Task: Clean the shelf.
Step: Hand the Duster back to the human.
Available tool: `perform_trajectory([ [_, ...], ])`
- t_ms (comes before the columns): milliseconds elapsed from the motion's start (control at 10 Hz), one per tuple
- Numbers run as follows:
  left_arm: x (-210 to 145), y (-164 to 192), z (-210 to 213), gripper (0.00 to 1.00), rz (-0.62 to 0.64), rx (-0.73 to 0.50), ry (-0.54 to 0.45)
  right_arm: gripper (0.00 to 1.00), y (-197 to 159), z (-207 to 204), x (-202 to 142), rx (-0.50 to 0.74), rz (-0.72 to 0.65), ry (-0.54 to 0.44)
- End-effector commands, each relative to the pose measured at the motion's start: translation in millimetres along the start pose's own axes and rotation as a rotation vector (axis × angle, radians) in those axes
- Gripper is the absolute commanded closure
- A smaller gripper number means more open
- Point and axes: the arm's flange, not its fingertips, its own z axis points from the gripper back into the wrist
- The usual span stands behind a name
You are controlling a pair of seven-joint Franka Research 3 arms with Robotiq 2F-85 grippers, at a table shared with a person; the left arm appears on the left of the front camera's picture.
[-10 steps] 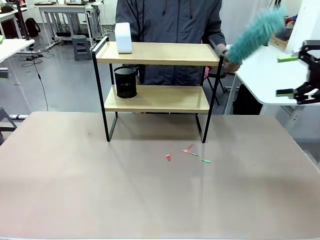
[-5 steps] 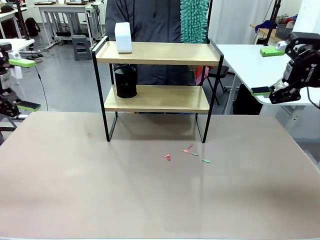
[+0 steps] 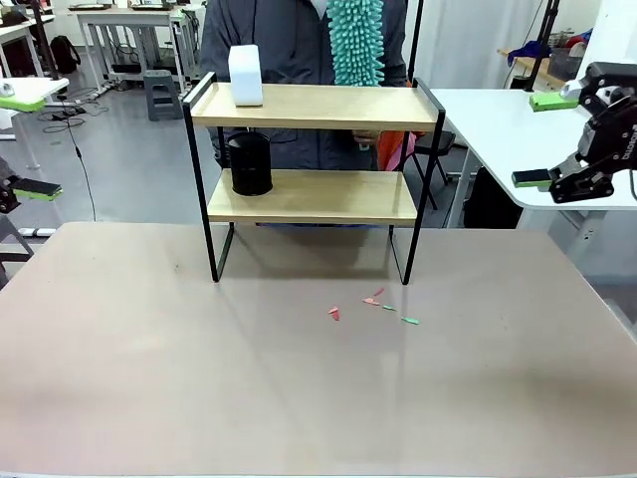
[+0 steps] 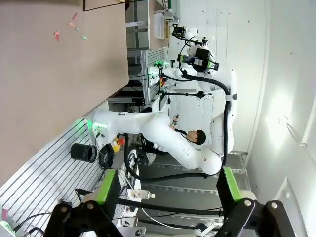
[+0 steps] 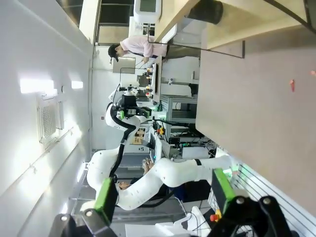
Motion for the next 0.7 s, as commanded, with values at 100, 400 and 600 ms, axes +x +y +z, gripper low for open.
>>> perform_trajectory([
  [100,1.3,2.6,-5.3,0.00,-0.012,-0.020,-0.012,0.00,1.0,-3.0,-2.1,-0.014,-0.012,-0.010],
  [400,1.3,2.6,-5.3,0.00,-0.012,-0.020,-0.012,0.00,1.0,-3.0,-2.1,-0.014,-0.012,-0.010],
  [600,1.3,2.6,-5.3,0.00,-0.012,-0.020,-0.012,0.00,1.0,-3.0,-2.1,-0.014,-0.012,-0.010],
])
